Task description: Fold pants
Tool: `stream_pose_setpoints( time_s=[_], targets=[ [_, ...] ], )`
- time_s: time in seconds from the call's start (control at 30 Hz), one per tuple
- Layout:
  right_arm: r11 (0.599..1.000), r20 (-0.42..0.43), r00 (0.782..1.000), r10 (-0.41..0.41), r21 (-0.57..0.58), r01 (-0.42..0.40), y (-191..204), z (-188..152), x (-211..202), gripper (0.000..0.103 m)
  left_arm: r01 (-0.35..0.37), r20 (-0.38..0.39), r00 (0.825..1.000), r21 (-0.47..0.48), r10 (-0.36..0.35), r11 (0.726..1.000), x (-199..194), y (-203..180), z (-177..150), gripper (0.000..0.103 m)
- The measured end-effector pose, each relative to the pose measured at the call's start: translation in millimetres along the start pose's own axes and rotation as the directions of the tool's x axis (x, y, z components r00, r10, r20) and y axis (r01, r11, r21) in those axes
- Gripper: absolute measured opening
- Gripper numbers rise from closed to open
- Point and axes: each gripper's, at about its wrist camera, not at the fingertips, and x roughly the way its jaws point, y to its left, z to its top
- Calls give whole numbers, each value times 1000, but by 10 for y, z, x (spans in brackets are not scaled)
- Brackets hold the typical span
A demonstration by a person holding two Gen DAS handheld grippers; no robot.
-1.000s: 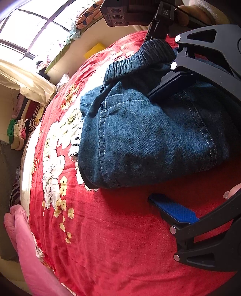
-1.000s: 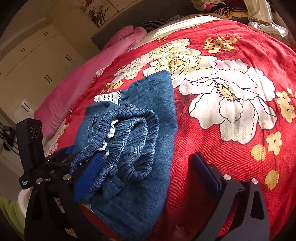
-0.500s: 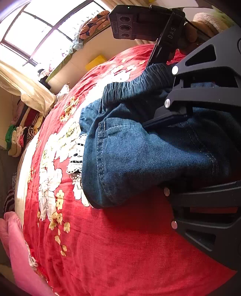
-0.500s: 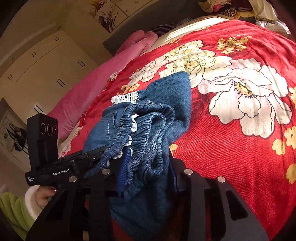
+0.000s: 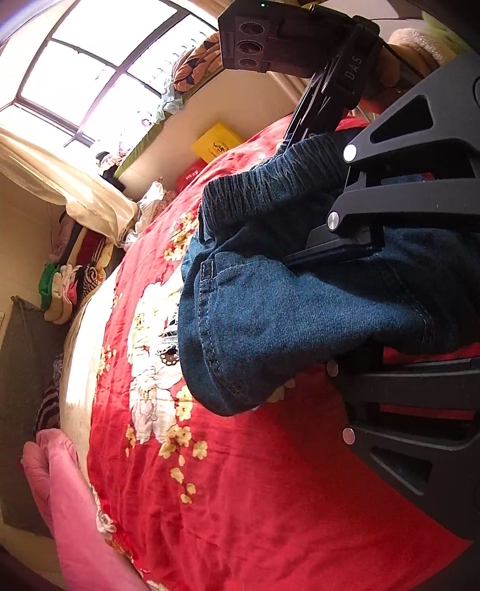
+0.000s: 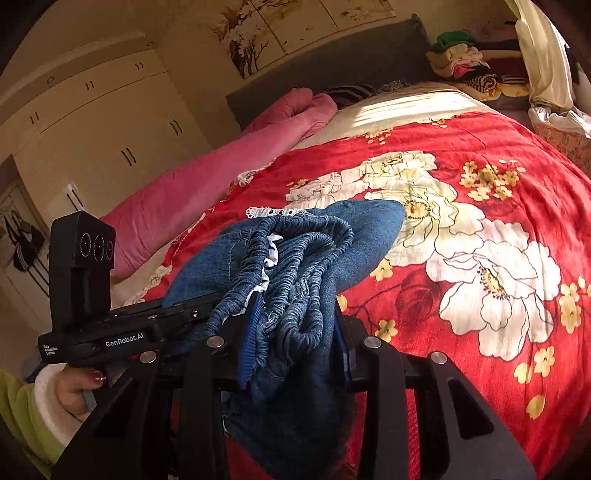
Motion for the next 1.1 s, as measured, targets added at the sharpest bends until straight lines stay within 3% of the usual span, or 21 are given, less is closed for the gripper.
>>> stream_pose_setpoints(
  time_s=[0.53,0.73,0.83,0.93,1.0,1.1],
  targets=[
    [1000,49,999,-3,-20,4,-42,562,441,33,-60,72,996,30,58,998,120,247,568,22],
    [999,13,1000,-24,24,24,-227,593,731,33,-90,58,995,44,87,995,379,381,608,22],
    [995,-60,997,-42,83,47,-400,517,956,37,-104,-5,995,27,104,994,607,525,541,22],
    [985,-135,989,-67,149,87,-580,364,1144,46,-128,-54,990,0,128,992,759,668,409,33],
    [976,-131,990,-49,204,75,-686,288,1154,47,-140,-63,988,-15,139,990,791,735,350,45],
    [973,-118,992,-46,219,71,-704,262,1112,54,-141,-60,988,-32,139,989,762,775,320,52]
  ],
)
